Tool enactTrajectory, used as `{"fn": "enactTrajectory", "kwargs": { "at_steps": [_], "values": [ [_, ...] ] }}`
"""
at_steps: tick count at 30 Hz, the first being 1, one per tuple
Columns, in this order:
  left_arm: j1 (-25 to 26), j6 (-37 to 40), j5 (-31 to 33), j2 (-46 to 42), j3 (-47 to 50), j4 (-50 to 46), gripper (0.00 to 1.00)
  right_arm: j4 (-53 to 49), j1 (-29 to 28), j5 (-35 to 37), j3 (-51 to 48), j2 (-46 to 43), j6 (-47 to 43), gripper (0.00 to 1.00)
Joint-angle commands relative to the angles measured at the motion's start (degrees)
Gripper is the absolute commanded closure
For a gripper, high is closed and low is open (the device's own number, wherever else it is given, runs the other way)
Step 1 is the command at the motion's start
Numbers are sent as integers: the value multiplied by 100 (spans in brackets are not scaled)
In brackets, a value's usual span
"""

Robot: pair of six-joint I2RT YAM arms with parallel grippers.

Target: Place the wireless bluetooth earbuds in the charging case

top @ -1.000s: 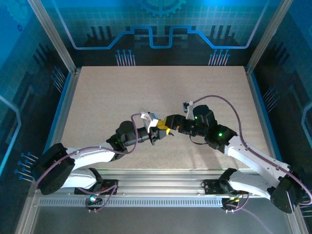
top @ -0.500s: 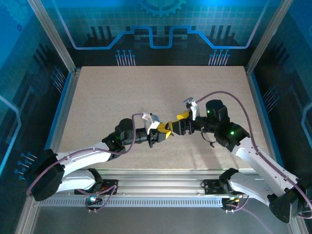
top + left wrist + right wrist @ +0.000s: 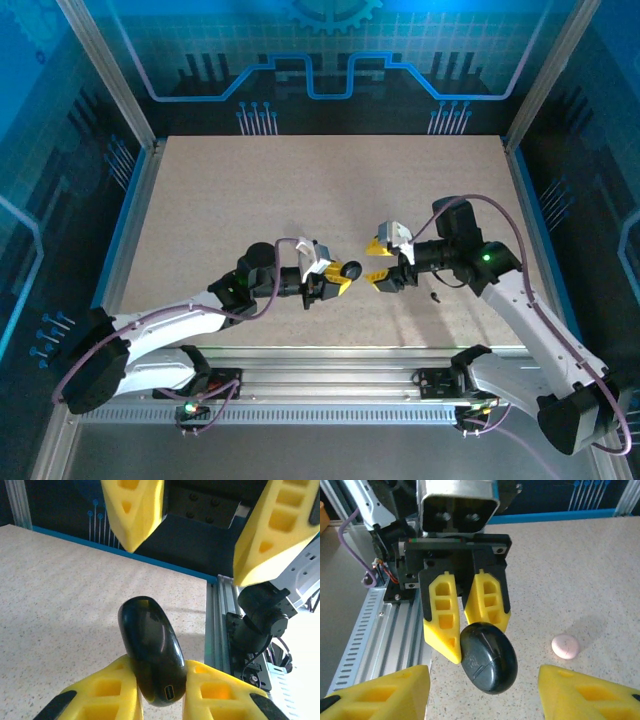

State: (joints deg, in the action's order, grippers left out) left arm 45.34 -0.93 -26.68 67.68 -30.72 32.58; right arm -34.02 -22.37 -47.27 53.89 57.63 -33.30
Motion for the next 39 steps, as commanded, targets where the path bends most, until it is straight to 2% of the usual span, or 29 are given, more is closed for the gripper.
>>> {"fn": "enactTrajectory", "kwargs": {
  "at_steps": [1, 5, 11, 17, 23, 27, 34, 39],
  "values": [
    [18, 222, -402, -123, 47, 510, 89, -309, 33, -328, -26, 124, -796, 41],
    [19, 216, -456, -84, 232, 976, 89, -420, 24, -525, 72, 409, -978, 47],
    [14, 159, -570, -103, 268, 1187, 89, -657, -20, -708, 217, 745, -1284, 51],
    [18, 124, -545, -126, 284, 1245, 89, -858, -56, -982, 287, 844, -1612, 65],
    [21, 16, -541, -13, 356, 1476, 89, -947, -76, -1148, 348, 838, -1754, 65],
    [23, -4, -536, 17, 361, 1517, 89, -1001, -76, -1209, 383, 854, -1783, 68],
    [19, -125, -549, 105, 487, 1776, 89, -1071, -100, -1343, 429, 882, -1772, 63],
    [23, -144, -544, 131, 471, 1814, 89, -1198, -101, -1391, 508, 938, -1844, 66]
  ]
}}
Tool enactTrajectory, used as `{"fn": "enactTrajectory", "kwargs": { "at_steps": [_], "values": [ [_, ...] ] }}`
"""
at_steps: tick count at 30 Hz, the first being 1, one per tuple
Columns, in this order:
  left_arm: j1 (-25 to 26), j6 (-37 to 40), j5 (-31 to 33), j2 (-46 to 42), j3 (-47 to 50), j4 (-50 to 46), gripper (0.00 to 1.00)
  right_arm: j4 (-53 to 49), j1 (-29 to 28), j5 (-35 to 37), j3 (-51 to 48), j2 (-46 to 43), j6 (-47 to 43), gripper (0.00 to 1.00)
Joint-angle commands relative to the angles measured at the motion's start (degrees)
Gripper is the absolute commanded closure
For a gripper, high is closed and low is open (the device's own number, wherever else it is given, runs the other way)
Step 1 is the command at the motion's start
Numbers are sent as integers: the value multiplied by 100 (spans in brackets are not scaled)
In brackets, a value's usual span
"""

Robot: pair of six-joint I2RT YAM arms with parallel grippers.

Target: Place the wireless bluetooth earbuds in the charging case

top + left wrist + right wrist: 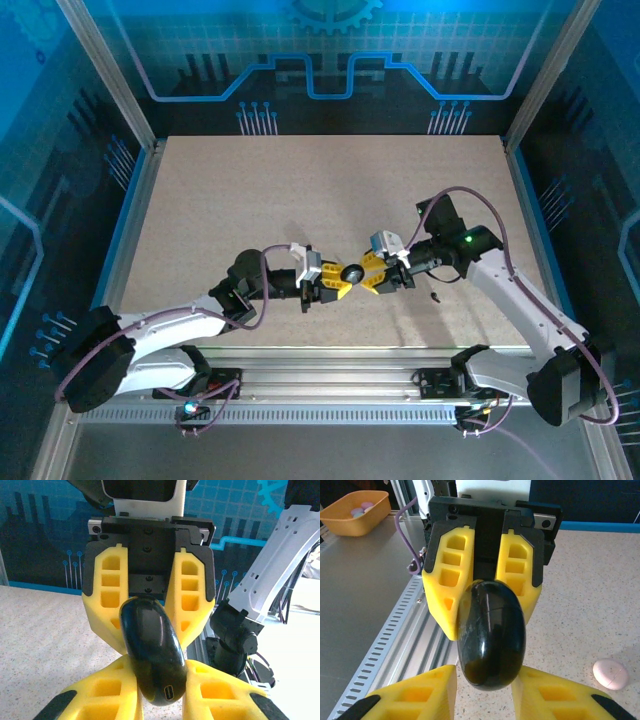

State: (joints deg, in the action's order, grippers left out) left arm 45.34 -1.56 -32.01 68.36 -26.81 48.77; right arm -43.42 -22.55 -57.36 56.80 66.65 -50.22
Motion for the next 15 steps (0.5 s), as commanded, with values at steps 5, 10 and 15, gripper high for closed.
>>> {"fn": "enactTrajectory", "kwargs": {
  "at_steps": [5, 10, 15],
  "values": [
    [21, -106, -70, 142, 62, 305, 89, -281, -92, -507, 296, 136, -146, 62],
    [19, -99, -86, 143, 70, 315, 88, -393, -101, -540, 364, 198, -220, 69],
    [23, -127, 0, 147, 110, 313, 84, -518, -100, -529, 407, 178, -274, 82]
  ]
}}
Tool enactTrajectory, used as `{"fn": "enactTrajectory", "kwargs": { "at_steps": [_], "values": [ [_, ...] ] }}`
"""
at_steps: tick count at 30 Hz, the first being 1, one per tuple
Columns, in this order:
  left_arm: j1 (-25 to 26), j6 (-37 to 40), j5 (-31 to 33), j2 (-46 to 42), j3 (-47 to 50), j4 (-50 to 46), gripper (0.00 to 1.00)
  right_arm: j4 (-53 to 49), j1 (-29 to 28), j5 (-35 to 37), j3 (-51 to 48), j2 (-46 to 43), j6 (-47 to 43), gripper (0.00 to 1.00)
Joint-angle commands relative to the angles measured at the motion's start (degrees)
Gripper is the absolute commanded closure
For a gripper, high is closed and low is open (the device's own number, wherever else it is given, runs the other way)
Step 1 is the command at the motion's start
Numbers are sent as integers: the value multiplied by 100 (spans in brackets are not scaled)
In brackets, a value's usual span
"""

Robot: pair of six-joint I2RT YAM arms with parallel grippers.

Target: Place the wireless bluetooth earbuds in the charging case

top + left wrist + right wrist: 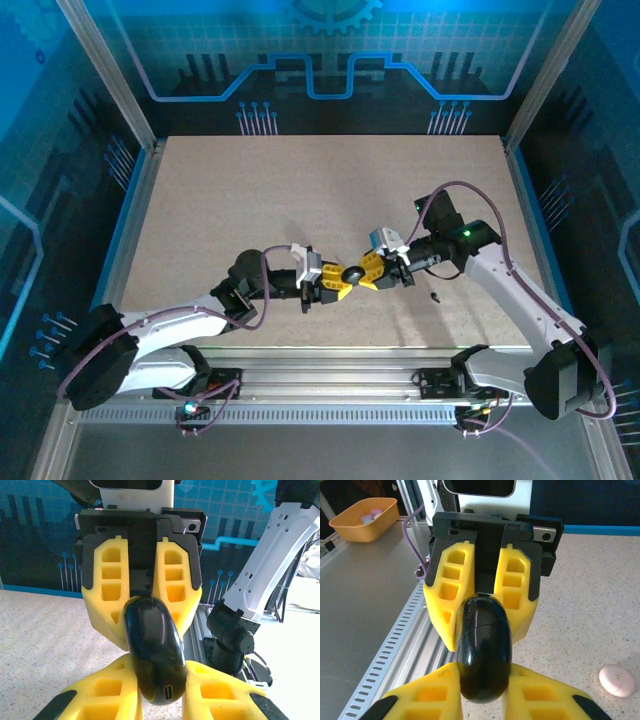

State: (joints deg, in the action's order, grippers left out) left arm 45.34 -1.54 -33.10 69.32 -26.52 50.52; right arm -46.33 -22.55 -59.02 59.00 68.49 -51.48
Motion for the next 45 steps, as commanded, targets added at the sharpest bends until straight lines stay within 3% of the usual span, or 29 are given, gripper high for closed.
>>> {"fn": "enactTrajectory", "kwargs": {
  "at_steps": [1, 4, 9, 13, 21, 32, 34, 39, 43, 45],
  "values": [
    [20, -144, 155, 42, 94, 149, 81, -236, -105, -286, 200, -15, -116, 83],
    [19, -15, 260, -42, 137, -46, 69, -283, -117, 201, 236, -106, -47, 85],
    [19, 686, 390, -475, -27, -1288, 48, -452, -453, 1958, 321, -248, 98, 86],
    [19, 1309, 399, -712, -297, -2421, 46, -588, -785, 2757, 393, -309, 59, 86],
    [25, 1285, 302, -618, -337, -2448, 43, -606, -1300, 3167, 548, -209, 24, 86],
    [19, 1173, 149, -512, -423, -2341, 46, -544, -1607, 3143, 674, 11, 43, 86],
    [20, 1164, 96, -485, -432, -2328, 50, -566, -1641, 3098, 674, 26, 25, 85],
    [23, 1131, 15, -472, -437, -2289, 73, -438, -1651, 3029, 598, -47, 80, 84],
    [19, 1099, -10, -503, -424, -2204, 79, -228, -1535, 2782, 368, -259, 228, 77],
    [20, 1023, -30, -508, -374, -2034, 80, 102, -1249, 2238, 11, -511, 413, 70]
  ]
}}
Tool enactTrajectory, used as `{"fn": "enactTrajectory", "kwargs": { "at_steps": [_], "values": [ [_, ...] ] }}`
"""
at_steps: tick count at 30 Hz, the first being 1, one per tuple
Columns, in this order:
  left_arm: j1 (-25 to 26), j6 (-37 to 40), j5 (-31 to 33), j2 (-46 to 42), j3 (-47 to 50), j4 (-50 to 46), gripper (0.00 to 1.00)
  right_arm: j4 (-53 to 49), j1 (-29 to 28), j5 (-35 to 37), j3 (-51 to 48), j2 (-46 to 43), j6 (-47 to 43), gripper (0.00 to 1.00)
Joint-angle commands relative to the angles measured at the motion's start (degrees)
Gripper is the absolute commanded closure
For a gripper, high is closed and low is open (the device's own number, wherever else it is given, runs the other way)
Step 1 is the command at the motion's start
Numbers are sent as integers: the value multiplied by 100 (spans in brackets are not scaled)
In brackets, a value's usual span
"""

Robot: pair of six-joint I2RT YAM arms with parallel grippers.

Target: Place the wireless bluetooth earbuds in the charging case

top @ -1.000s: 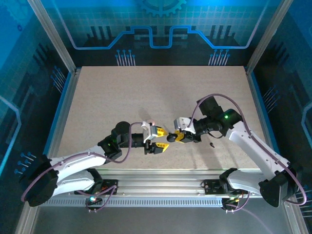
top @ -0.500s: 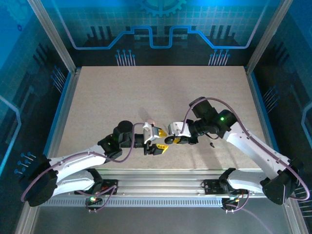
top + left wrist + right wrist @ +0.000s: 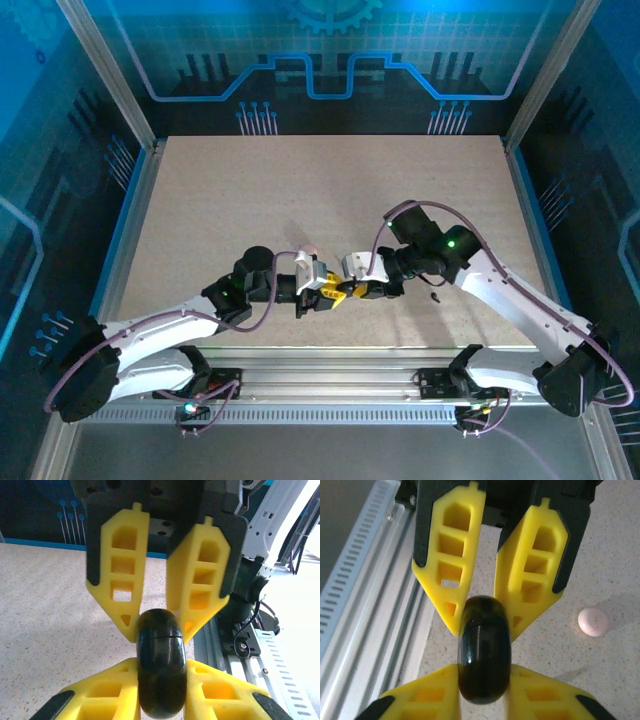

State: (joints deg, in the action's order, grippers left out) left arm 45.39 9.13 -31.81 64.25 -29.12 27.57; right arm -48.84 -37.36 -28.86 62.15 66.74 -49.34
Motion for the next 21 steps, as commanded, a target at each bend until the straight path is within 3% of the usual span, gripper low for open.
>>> {"fn": "enactTrajectory", "kwargs": {
  "at_steps": [1, 6, 15, 18, 21],
  "values": [
    [15, -86, -184, 0, -90, 354, 80, 530, 379, -990, -485, -481, 309, 68],
    [15, -333, -313, 50, -32, 705, 80, 1386, 958, -2086, -1218, -1020, 895, 64],
    [21, -693, -343, 296, 33, 1426, 80, 1801, 1056, -2665, -1481, -1067, 1248, 60],
    [14, -882, -343, 403, 80, 1725, 81, 1941, 1060, -2797, -1522, -1043, 1298, 63],
    [14, -997, -318, 456, 143, 1990, 81, 1856, 1056, -2845, -1462, -973, 1234, 73]
  ]
}}
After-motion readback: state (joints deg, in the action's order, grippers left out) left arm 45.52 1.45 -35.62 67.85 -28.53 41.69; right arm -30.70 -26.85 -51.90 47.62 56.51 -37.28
